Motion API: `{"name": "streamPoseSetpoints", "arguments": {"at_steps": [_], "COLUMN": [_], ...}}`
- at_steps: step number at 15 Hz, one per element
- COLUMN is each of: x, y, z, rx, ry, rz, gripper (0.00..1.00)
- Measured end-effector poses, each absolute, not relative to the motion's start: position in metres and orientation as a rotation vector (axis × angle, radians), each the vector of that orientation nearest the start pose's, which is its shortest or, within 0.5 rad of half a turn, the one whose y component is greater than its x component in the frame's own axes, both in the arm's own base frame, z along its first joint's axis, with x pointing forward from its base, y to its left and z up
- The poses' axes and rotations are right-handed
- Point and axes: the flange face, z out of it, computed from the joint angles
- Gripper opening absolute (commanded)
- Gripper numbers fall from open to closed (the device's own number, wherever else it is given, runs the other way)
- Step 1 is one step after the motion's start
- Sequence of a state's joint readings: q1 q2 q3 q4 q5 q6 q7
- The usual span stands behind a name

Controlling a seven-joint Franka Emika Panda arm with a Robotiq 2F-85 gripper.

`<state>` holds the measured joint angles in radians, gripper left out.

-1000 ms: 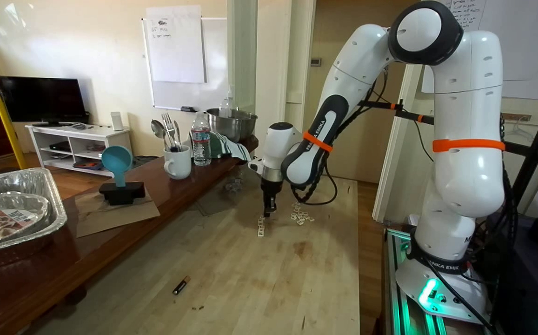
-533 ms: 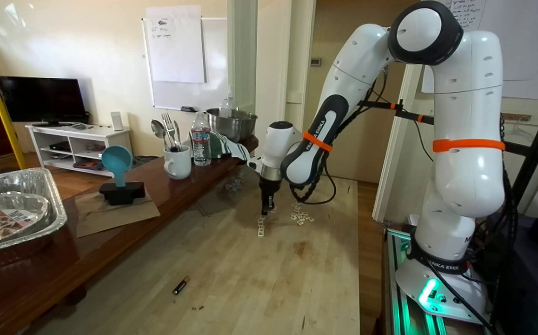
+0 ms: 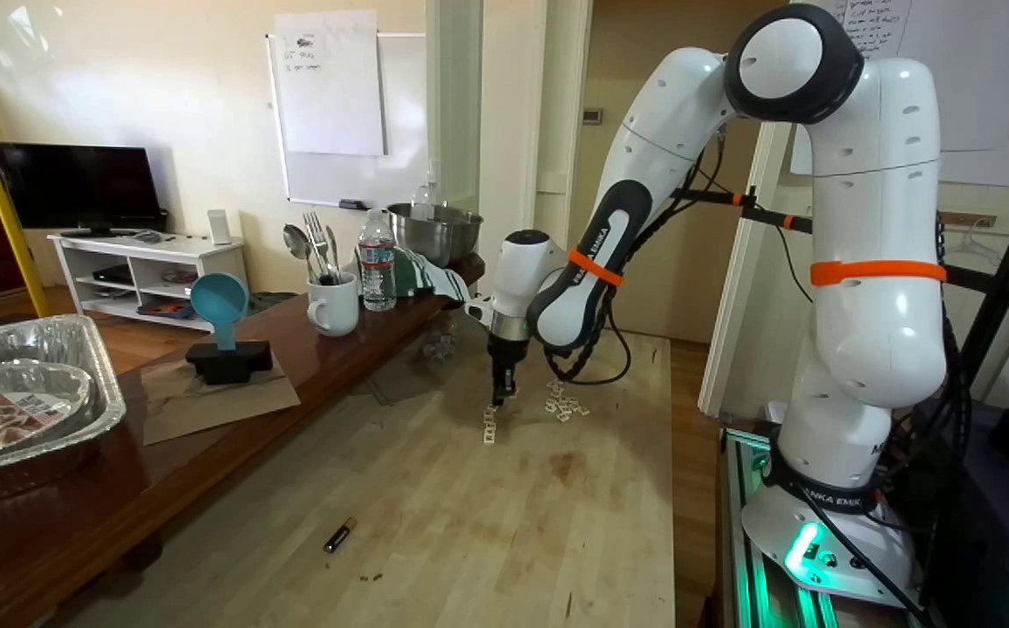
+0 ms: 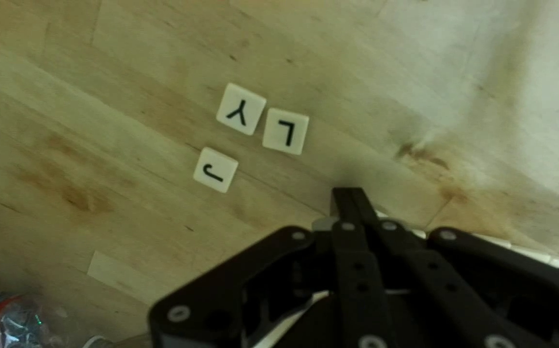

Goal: Arrange the pieces of letters to form a word

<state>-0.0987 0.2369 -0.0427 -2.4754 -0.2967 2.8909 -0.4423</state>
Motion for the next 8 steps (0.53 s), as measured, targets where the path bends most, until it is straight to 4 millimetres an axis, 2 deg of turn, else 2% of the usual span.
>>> {"name": "streamPoseSetpoints", "arguments": {"at_steps": [8], "x": [0.4927], "y": [-0.0521], "z": [0.2153], "rx": [-3.148], "ry": [-0.96], "rz": [-0.229], "gripper": [0.0]}}
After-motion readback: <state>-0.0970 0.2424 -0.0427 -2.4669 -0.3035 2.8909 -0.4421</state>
